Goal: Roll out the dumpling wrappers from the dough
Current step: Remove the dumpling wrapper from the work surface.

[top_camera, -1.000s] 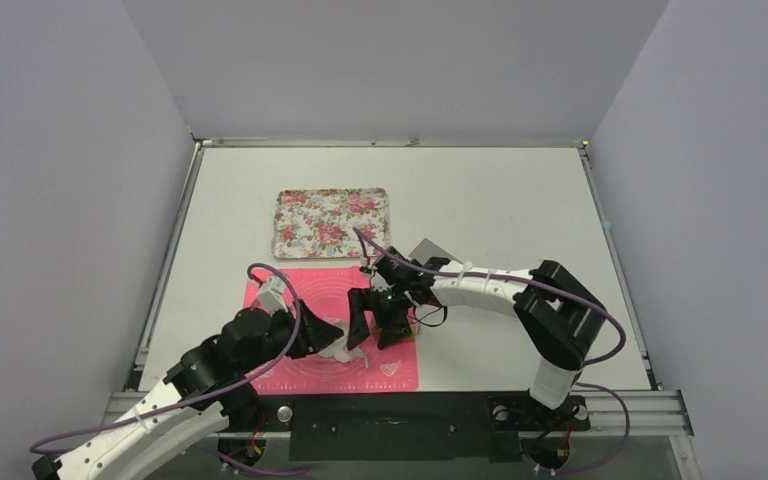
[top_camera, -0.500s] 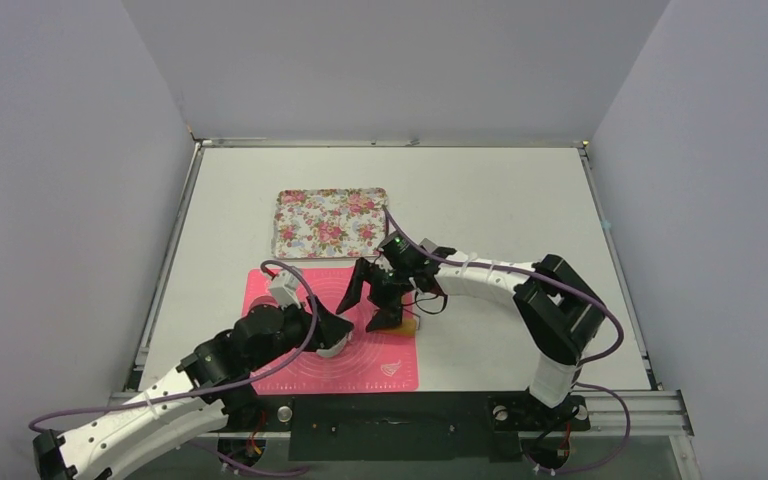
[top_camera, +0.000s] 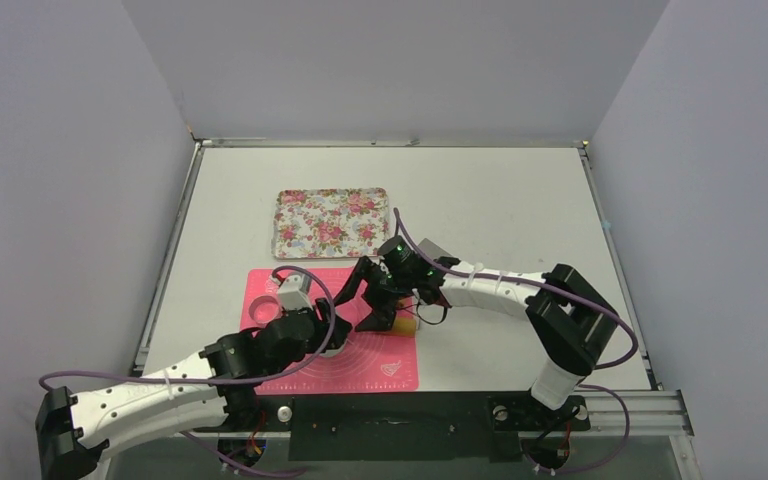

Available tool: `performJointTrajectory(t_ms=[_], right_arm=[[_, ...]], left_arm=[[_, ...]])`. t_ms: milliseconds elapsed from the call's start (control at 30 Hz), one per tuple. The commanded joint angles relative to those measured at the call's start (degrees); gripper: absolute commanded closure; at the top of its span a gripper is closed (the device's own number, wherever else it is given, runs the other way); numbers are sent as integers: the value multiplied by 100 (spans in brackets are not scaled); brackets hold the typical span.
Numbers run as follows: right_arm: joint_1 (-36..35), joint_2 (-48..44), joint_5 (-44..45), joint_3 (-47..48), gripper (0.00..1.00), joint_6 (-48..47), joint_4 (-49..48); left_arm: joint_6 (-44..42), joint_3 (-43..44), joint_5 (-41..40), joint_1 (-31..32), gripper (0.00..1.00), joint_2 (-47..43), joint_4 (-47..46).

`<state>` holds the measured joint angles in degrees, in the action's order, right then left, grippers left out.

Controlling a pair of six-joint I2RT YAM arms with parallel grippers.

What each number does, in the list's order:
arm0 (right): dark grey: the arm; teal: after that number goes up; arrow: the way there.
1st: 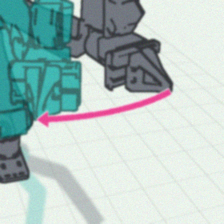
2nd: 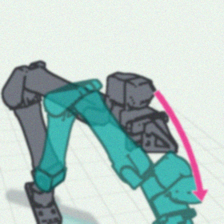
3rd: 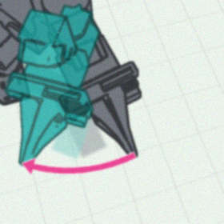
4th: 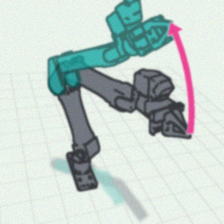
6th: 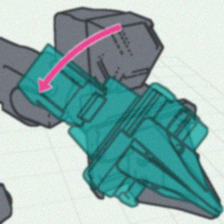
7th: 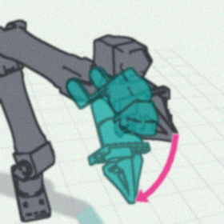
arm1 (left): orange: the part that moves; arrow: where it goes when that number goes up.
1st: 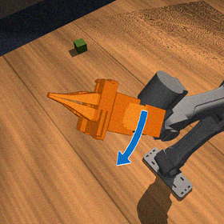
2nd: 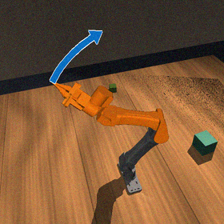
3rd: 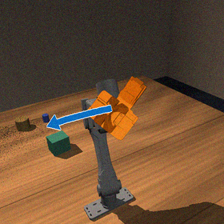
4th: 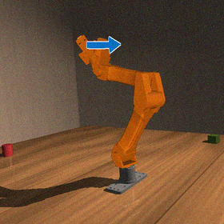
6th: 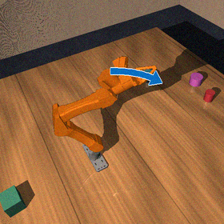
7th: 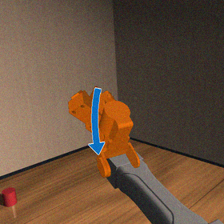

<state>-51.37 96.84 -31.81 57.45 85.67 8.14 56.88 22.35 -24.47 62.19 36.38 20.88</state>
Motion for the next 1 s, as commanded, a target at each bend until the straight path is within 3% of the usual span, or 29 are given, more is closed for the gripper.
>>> performJointTrajectory(t_ms=[0, 167, 367, 500, 767, 833, 933, 967], right_arm=[[-110, -281, 240, -46, 24, 248, -266], [-218, -334, 298, -120, 25, 351, -326], [-275, -547, 333, -243, 26, 448, -408], [-282, -703, 340, -364, 27, 464, -369], [-380, -813, 352, -496, 27, 531, -402], [-416, -834, 349, -509, 27, 532, -402], [-444, -901, 391, -545, 27, 545, -389], [-448, -931, 427, -578, 28, 542, -382]], left_arm=[[244, 404, -832, 326, 54, 152, -11], [507, 354, -1081, 621, 62, 393, -491], [1049, 665, -1816, 909, 73, 708, 267], [1564, 922, -2446, 1275, 73, 848, 1098], [1564, 1008, -2721, 1796, 72, 1301, 685], [1735, 1087, -2774, 1830, 78, 1451, 829], [1948, 1223, -2869, 1925, 99, 1574, 1034], [2010, 1243, -2896, 2002, 100, 1605, 1157]])
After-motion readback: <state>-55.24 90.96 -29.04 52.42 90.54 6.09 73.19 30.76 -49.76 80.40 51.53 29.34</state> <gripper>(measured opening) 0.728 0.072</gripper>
